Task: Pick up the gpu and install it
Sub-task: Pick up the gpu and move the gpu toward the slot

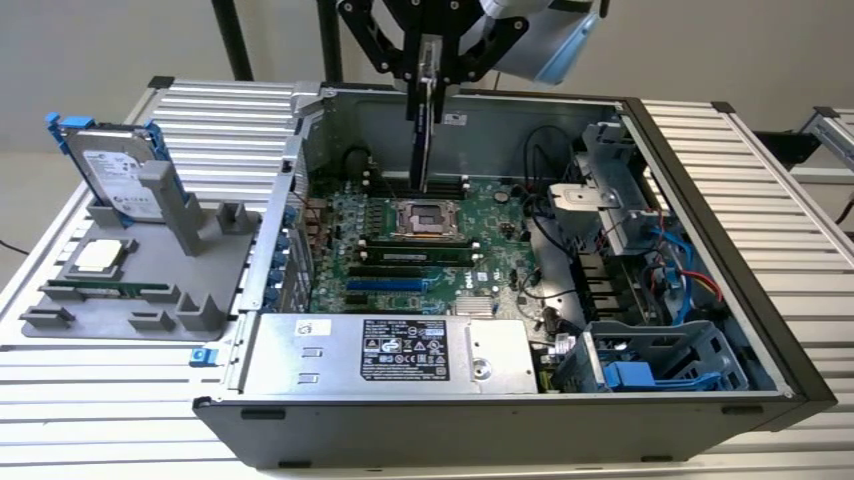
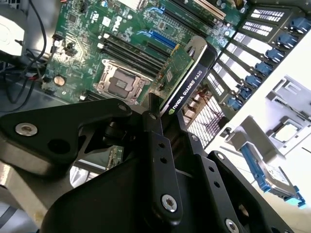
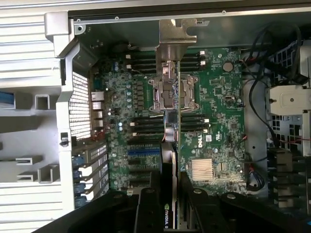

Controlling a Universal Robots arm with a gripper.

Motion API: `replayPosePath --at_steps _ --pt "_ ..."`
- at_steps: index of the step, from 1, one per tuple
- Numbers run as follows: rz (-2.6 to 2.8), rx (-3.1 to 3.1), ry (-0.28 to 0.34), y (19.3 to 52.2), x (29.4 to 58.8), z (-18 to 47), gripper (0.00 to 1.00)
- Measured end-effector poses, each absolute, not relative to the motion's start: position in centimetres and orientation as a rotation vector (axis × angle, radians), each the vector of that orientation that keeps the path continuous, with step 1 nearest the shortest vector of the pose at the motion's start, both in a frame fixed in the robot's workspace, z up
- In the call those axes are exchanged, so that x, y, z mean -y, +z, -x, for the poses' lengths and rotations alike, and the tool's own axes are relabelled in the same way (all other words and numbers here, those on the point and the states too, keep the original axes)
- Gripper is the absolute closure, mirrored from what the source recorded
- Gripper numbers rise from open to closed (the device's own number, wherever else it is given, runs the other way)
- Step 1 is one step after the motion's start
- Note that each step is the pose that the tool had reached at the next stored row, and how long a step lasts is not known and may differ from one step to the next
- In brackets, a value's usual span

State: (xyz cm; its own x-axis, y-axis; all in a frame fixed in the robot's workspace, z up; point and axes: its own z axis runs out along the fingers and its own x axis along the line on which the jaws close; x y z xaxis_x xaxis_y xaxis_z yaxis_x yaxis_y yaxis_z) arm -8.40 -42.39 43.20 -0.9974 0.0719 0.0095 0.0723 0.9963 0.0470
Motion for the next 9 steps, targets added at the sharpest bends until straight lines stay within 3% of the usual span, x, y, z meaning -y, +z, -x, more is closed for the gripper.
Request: replayPosePath --at_steps 9 --pt "0.113 3.131 -0.074 43.20 42.39 8.20 1.00"
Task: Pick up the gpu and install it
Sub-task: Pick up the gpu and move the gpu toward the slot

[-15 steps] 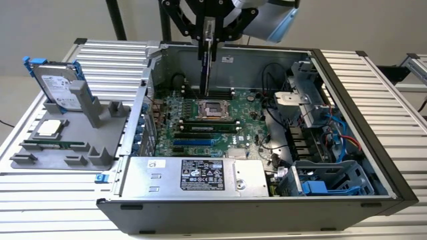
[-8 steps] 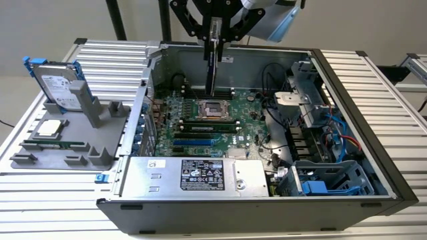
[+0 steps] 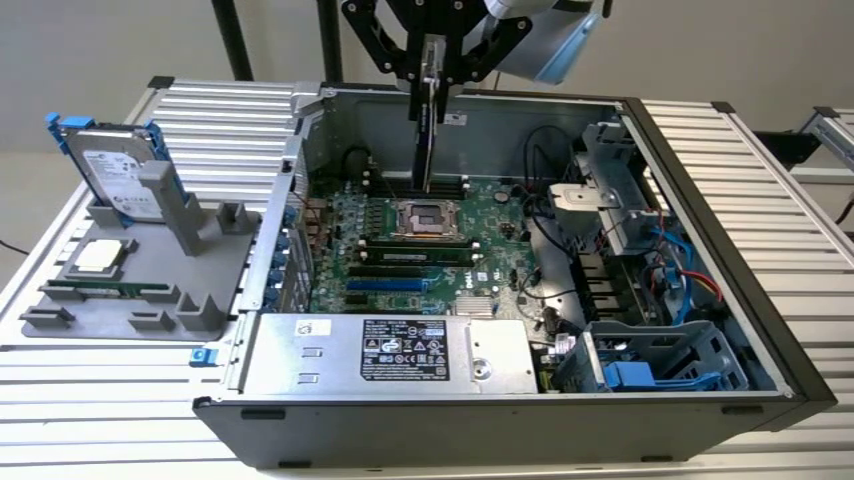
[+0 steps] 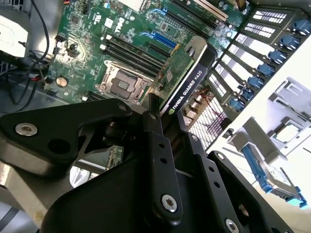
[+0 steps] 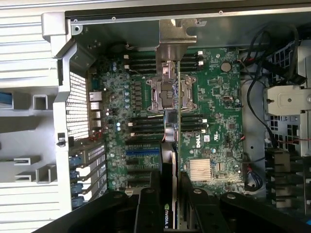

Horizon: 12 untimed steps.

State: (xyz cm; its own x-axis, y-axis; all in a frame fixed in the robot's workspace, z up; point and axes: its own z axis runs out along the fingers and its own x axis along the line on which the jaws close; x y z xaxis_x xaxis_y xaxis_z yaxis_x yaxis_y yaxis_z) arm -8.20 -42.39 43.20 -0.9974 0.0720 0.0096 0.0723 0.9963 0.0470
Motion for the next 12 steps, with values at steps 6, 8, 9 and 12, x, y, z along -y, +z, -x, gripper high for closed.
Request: replayPosePath --at_steps 6,8,9,12 --pt "0.113 3.131 -0.074 43.20 42.39 8.20 1.00" --pt "0.113 3.131 -0.074 43.20 42.39 8.20 1.00" --pt "0.113 3.131 -0.074 43.20 42.39 8.20 1.00" --pt "0.113 3.131 -0.074 43.20 42.39 8.20 1.00"
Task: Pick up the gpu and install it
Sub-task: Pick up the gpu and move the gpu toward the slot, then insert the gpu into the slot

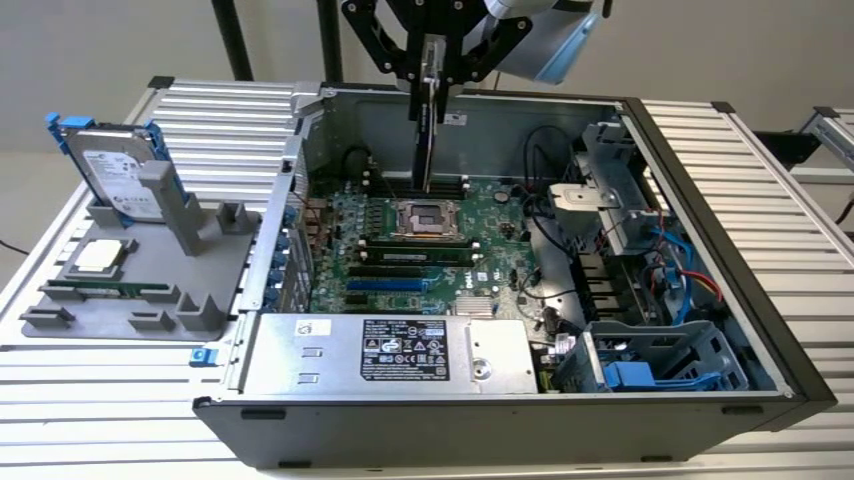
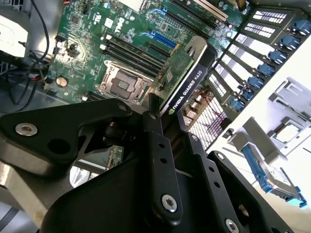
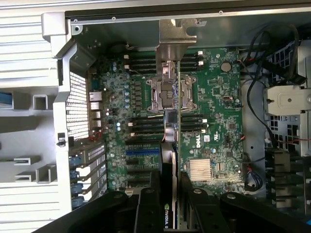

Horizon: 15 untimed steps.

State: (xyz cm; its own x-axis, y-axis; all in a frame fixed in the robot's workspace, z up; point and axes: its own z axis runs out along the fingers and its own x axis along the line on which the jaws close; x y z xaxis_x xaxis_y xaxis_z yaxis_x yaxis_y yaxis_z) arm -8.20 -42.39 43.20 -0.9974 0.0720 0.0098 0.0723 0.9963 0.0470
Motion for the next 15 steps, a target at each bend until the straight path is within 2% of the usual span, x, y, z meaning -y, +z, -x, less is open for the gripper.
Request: replayPosePath --at_steps 15 --pt "0.086 3.131 -0.074 43.20 42.39 8.20 1.00"
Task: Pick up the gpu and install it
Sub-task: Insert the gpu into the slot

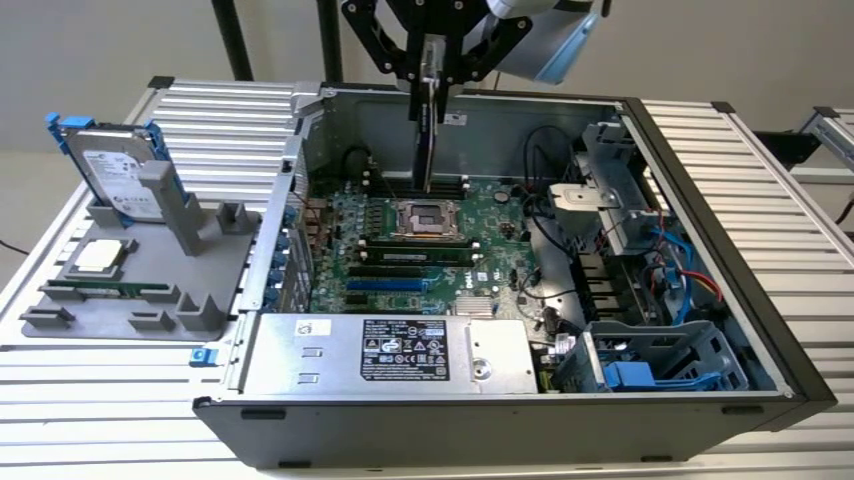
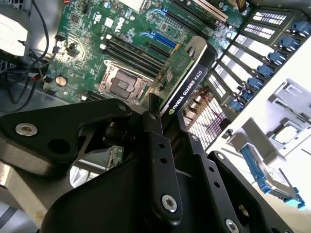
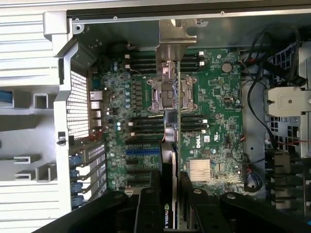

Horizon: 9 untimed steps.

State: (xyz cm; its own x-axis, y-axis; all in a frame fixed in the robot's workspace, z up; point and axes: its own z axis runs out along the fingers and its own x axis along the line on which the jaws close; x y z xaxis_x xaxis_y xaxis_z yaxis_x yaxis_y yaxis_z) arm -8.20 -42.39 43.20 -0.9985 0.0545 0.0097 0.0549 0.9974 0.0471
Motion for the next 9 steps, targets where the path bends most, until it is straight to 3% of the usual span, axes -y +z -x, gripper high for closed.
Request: replayPosePath --at_steps 9 --pt "0.033 3.131 -0.074 43.25 42.39 8.20 1.00"
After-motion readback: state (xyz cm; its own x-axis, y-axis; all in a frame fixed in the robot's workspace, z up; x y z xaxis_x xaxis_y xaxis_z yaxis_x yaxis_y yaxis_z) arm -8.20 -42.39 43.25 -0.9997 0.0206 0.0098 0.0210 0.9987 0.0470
